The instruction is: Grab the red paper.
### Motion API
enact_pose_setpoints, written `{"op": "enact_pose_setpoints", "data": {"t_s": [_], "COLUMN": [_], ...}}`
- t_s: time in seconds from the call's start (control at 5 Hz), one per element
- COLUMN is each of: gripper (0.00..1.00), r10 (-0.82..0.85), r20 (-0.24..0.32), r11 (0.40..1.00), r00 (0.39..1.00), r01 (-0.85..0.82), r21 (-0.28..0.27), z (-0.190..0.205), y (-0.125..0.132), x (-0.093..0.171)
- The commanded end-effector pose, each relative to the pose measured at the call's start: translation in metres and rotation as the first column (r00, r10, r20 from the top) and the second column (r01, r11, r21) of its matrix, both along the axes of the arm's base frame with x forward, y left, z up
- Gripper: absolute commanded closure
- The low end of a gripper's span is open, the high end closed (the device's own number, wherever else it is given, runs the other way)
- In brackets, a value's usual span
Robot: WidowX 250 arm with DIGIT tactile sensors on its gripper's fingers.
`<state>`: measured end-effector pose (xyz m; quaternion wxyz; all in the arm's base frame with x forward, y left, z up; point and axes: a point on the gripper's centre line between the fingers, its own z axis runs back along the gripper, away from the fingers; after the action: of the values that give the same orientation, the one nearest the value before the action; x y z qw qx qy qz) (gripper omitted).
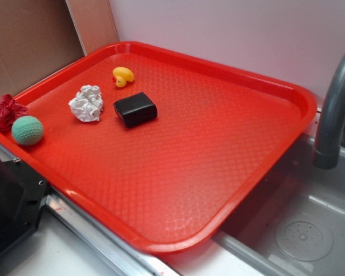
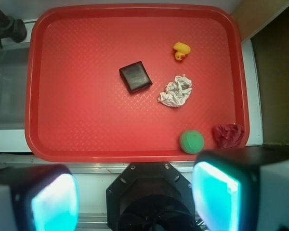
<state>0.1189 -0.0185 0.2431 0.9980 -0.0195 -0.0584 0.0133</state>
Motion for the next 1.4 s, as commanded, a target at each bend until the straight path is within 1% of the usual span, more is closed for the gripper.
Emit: {"op": "enact_pose_setpoints", "data": {"t_s": [0.0, 0.2, 0.4, 0.6, 0.8, 1.0, 1.2], "gripper": [0.00, 0.00, 0.00, 0.00, 0.00, 0.00, 0.00], "r10": [0.000, 0.247, 0.480, 0.558, 0.509, 0.429, 0.363], "r20": [0.000, -0.033, -0.035, -0.008, 0.038, 0.036, -0.010], "r11": [1.000, 0.965, 0.870, 0.816, 0.835, 0.889, 0.931], "r00": [1.000, 0.968, 0.876, 0.830, 0.860, 0.902, 0.932], "r01": [0.000, -0.243, -0.471, -0.548, -0.504, -0.429, -0.362], "r21": [0.000, 0.103, 0.145, 0.183, 0.220, 0.163, 0.055], "z": [0.000, -0.048, -0.075, -0.099, -0.121, -0.149, -0.186], "y": [0.000, 0.050, 0.103, 0.137, 0.155, 0.165, 0.153], "x": [0.000, 0.011, 0.006, -0.005, -0.018, -0.012, 0.014]}}
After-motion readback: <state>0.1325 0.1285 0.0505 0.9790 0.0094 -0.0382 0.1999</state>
